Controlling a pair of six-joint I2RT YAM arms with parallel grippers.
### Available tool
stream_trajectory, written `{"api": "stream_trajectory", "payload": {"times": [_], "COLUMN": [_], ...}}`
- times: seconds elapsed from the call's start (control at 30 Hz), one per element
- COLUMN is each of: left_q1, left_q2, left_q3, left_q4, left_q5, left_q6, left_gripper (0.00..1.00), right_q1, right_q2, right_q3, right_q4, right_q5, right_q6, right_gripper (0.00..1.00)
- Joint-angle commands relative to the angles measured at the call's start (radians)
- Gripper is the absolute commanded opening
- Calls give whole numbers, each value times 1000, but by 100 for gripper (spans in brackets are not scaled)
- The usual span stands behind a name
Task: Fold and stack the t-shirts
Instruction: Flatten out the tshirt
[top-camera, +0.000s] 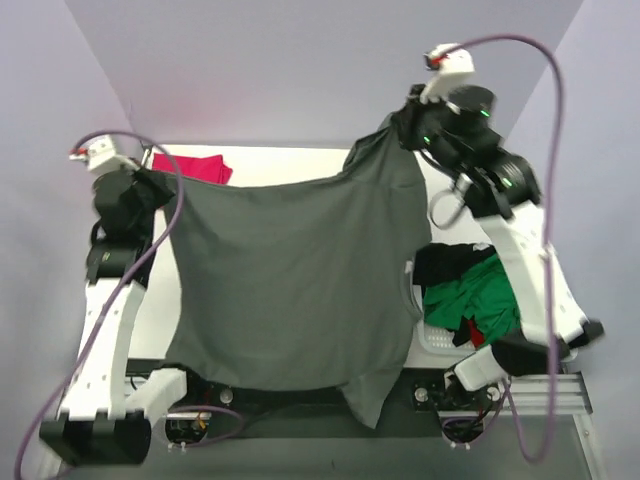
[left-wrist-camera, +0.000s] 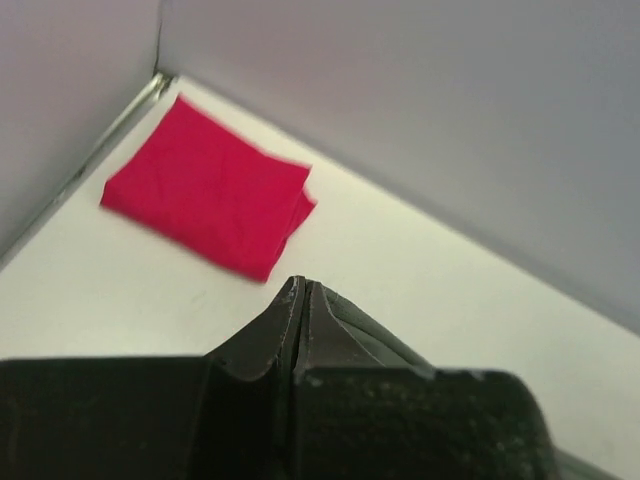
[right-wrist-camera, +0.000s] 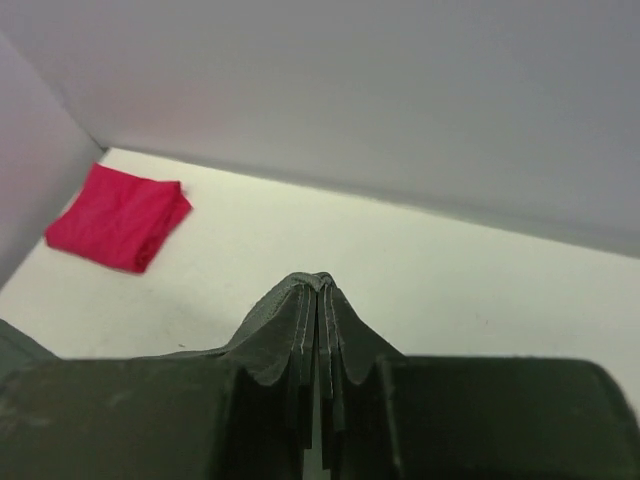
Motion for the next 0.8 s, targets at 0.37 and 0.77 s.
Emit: {"api": "stream_trajectory", "payload": {"times": [0.37, 0.77], "left_q1": [24, -16], "left_q2": [438, 99], "left_q3": [-27, -472], "left_q4": [168, 168], "left_q5": [-5, 144], "left_q6": [0, -56], "left_gripper": [82, 86], "right_q1": [-154, 16], "right_q2": [651, 214], "right_q3": [258, -533], "right_q4": [43, 227], "right_q5": [-24, 5], "right_q6": [105, 219], "right_gripper": [91, 100]}}
